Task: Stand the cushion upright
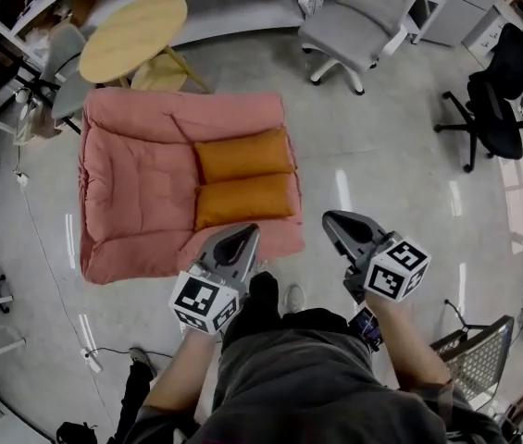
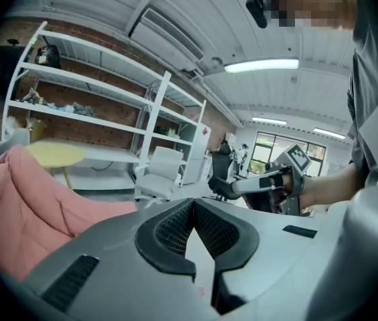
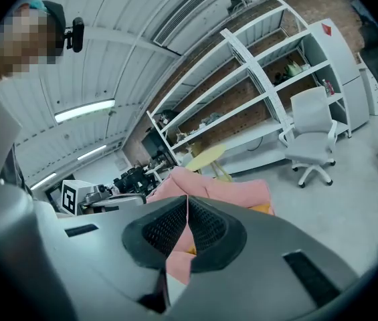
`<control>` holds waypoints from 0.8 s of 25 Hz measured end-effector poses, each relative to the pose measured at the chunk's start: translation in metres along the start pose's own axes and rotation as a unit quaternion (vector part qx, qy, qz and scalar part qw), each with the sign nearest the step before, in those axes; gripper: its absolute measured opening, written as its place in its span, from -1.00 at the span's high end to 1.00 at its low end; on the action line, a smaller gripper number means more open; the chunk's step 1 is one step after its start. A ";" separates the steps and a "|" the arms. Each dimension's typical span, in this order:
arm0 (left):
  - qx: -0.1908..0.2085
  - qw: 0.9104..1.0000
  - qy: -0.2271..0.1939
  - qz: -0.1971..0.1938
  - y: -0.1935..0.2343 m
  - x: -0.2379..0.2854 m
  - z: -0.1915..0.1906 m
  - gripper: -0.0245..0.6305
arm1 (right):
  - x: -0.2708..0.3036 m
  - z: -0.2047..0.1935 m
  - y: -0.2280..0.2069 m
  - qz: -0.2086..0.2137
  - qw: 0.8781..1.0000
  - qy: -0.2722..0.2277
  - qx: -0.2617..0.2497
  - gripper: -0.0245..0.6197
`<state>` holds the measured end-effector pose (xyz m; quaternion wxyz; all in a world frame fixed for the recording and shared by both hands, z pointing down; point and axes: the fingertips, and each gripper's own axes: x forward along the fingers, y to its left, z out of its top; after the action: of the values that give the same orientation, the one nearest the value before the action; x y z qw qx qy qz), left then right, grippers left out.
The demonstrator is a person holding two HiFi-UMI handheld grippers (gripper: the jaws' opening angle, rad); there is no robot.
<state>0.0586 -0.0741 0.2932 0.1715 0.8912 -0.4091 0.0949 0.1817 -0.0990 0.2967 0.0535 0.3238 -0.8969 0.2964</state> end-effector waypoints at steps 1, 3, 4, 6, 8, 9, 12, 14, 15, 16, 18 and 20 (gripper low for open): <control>0.000 1.000 0.009 -0.006 0.012 0.008 -0.003 0.89 | 0.012 0.002 -0.008 -0.006 1.000 0.002 0.002 0.87; -0.002 1.000 0.026 -0.016 0.035 0.024 -0.012 0.89 | 0.037 0.005 -0.023 -0.020 1.000 0.008 0.002 0.87; -0.001 0.999 0.036 -0.022 0.045 0.032 -0.019 0.89 | 0.049 0.005 -0.032 -0.027 1.000 0.011 0.002 0.87; 0.007 0.998 0.059 -0.034 0.062 0.050 -0.036 0.89 | 0.072 -0.001 -0.051 -0.040 0.999 0.017 0.003 0.87; 0.025 0.995 0.082 -0.046 0.075 0.071 -0.058 0.89 | 0.095 -0.012 -0.074 -0.050 0.998 0.026 0.000 0.87; 0.033 0.994 0.093 -0.052 0.080 0.081 -0.069 0.89 | 0.105 -0.020 -0.085 -0.054 0.998 0.032 -0.001 0.87; 0.050 0.988 0.125 -0.071 0.089 0.106 -0.104 0.89 | 0.134 -0.048 -0.117 -0.064 0.997 0.052 0.003 0.87; 0.061 0.983 0.150 -0.084 0.094 0.121 -0.129 0.89 | 0.154 -0.067 -0.140 -0.068 0.995 0.066 0.013 0.87; 0.068 0.980 0.163 -0.088 0.098 0.130 -0.143 0.88 | 0.165 -0.078 -0.153 -0.070 0.995 0.072 0.018 0.87; 0.075 0.977 0.177 -0.091 0.102 0.139 -0.158 0.83 | 0.175 -0.089 -0.168 -0.072 0.994 0.076 0.021 0.86; 0.092 0.969 0.207 -0.099 0.111 0.161 -0.190 0.59 | 0.199 -0.114 -0.203 -0.077 0.993 0.089 0.027 0.77; 0.124 0.957 0.237 -0.109 0.118 0.184 -0.223 0.47 | 0.224 -0.142 -0.240 -0.082 0.990 0.107 0.033 0.47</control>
<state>0.0820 -0.1886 0.5827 0.1608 0.8967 -0.2420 0.3339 0.1396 -0.2889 0.5962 0.1624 0.3644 -0.8463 0.3530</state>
